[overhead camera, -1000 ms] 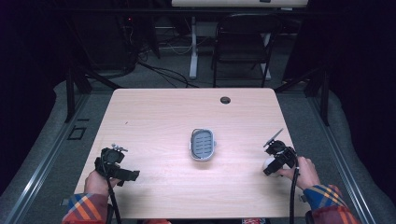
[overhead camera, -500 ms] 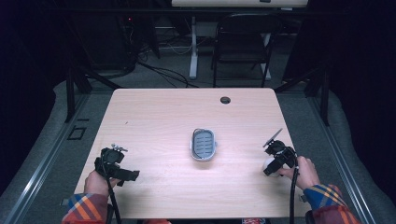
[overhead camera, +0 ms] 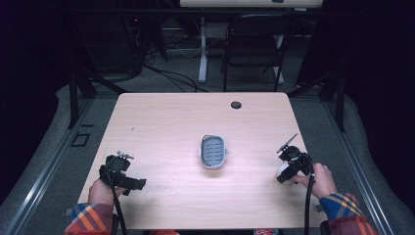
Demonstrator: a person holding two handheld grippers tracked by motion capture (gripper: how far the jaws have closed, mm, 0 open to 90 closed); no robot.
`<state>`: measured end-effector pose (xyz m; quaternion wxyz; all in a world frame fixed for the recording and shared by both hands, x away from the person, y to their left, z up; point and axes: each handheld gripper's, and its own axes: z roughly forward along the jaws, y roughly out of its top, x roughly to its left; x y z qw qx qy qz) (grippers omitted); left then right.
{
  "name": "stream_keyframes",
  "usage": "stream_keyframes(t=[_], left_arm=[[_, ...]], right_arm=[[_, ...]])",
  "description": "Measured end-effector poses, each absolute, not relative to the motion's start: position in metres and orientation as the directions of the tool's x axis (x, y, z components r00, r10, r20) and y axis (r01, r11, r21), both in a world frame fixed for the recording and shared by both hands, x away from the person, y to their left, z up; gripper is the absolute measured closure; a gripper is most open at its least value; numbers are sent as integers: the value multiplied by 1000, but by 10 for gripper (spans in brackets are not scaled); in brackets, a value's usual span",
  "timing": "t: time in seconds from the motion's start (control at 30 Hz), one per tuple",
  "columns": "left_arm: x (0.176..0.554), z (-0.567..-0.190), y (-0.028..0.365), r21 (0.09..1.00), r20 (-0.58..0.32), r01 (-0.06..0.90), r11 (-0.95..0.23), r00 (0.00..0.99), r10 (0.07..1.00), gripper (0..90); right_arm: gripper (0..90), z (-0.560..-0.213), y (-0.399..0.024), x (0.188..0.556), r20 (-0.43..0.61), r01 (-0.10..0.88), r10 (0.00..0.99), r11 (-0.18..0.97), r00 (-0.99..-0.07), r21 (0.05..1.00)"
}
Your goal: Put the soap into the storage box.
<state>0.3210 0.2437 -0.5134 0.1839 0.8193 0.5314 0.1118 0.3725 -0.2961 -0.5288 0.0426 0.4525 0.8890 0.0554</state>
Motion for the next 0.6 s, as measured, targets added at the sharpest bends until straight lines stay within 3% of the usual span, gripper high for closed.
stream_keyframes(t=[0.33,0.4,0.43,0.47,0.53,0.6], left_arm=[[321,-513,244,420,-14,830,-367,411,912,0],[321,-514,244,420,-15,830,-367,411,912,0],[321,-514,244,420,-15,830,-367,411,912,0],[321,-513,244,420,-15,830,-367,410,912,0],[321,-513,244,420,-14,830,-367,410,912,0],[321,-513,244,418,-13,830,-370,412,911,0]], right_arm=[[225,-527,-294,371,-15,803,814,575,-581,157],[225,-524,-294,373,-26,790,796,603,-605,112],[225,-527,-294,370,-14,804,816,572,-578,166],[225,-525,-294,371,-19,799,808,585,-589,138],[225,-527,-294,369,-8,811,825,557,-565,178],[225,-521,-295,373,-24,791,798,601,-603,114]])
